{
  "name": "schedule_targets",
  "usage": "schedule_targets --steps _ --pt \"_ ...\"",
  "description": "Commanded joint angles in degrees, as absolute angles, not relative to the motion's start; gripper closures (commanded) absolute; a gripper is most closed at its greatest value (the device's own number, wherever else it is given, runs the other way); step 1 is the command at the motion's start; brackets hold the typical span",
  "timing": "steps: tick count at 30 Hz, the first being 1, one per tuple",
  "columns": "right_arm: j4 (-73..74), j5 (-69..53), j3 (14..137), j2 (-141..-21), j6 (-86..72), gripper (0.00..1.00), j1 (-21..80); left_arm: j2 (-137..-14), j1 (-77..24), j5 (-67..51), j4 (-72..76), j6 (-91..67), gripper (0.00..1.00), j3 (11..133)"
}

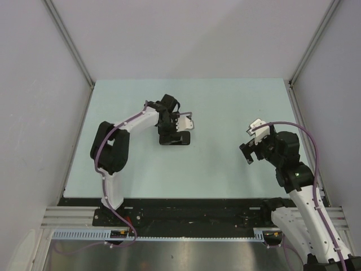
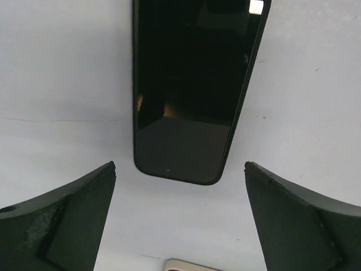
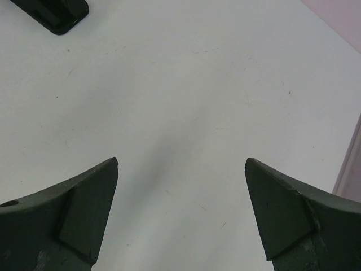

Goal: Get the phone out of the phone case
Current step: Adjust the phone at the center of the board, then pick up the phone at the center of the board.

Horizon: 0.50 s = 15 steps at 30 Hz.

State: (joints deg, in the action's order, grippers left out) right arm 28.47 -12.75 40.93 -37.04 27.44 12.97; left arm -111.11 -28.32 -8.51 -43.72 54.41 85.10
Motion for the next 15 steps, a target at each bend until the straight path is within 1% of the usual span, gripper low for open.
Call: schedule_targets --steps 1,5,15 --pt "27.07 -12.74 40.61 -35.95 26.89 0.0 13.27 -115.66 -28.12 -8.08 -49.81 59.24 0.0 89.55" --pt "26.98 -12.57 40.17 -35.51 26.89 0.0 13.36 -118.39 -28.04 -10.89 -53.61 58.36 0.0 94.47" --pt "26.81 -12.74 39.64 -34.72 26.9 0.0 13.27 -121.81 -27.69 -12.39 -54.84 56.6 0.0 97.21"
